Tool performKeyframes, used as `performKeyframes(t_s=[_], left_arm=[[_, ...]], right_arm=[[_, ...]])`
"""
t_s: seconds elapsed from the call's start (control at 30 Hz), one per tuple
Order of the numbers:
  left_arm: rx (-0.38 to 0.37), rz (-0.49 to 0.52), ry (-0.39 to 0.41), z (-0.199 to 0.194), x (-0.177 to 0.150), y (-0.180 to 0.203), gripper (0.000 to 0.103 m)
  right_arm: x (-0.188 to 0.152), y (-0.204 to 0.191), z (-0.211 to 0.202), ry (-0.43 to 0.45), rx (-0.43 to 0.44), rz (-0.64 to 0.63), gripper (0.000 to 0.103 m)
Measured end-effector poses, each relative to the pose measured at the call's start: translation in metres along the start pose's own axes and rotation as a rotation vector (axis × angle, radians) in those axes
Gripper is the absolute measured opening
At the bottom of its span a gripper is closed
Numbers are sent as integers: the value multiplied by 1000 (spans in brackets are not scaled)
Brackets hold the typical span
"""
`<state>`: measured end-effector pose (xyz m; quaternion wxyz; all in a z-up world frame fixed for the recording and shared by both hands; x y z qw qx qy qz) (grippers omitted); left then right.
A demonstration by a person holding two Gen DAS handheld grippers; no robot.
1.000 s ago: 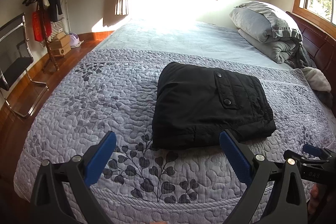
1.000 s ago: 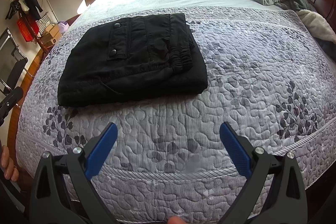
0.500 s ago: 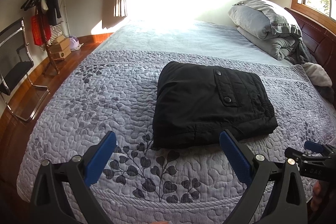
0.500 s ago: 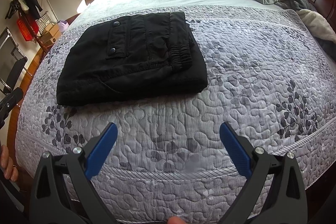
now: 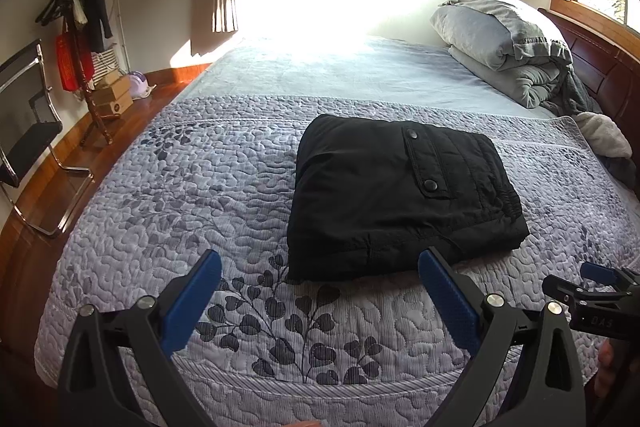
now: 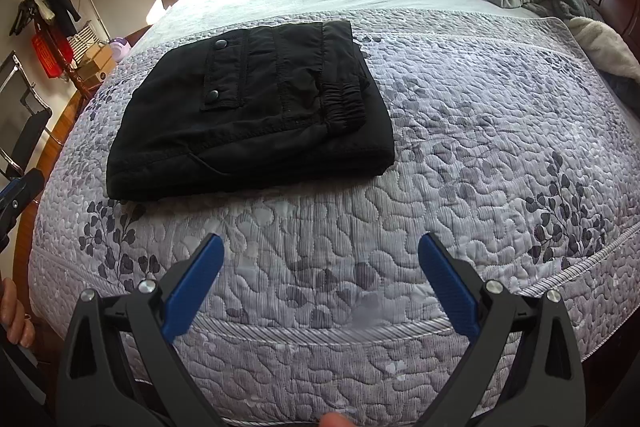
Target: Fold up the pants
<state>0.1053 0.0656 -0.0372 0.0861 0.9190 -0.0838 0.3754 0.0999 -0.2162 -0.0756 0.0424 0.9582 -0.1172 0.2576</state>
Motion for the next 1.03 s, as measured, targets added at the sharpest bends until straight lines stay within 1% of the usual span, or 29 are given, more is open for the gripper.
performKeyframes(t_s=[0.37,0.47,0.5,0.6,0.73,0.83,0.97,1.03], left_arm=[[-11,7,1,1,0,2,100],[-54,-2,15,-2,0,1,100],[-57,-7,23,-2,0,1,100],[-25,-12,11,-2,-3,1,100],[-37,-2,-28,2,-7,3,100],[15,35,9,-2,-7,10,100],[-7,35,24,-6,-5,14,100],[5,48,23,-7,-4,15,100]], right_arm=[[1,0,0,1,0,-2,97],[2,0,-1,2,0,-4,97],[2,0,-2,2,-1,-5,97],[3,1,-1,0,-3,-2,97],[3,3,0,-2,-3,4,97],[3,3,1,-3,-2,6,97],[3,2,1,0,-3,1,97],[3,2,1,-1,-2,3,97]])
Point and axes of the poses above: each gripper's, at about its wrist camera, not at the fingertips, and z roughly the way its jaws point, y to its right, x to its top, the point moved 1 cm from there along z, roughly the way its jaws point, and after that the axes turned 6 degrees about -x, right-handed, at the moved point
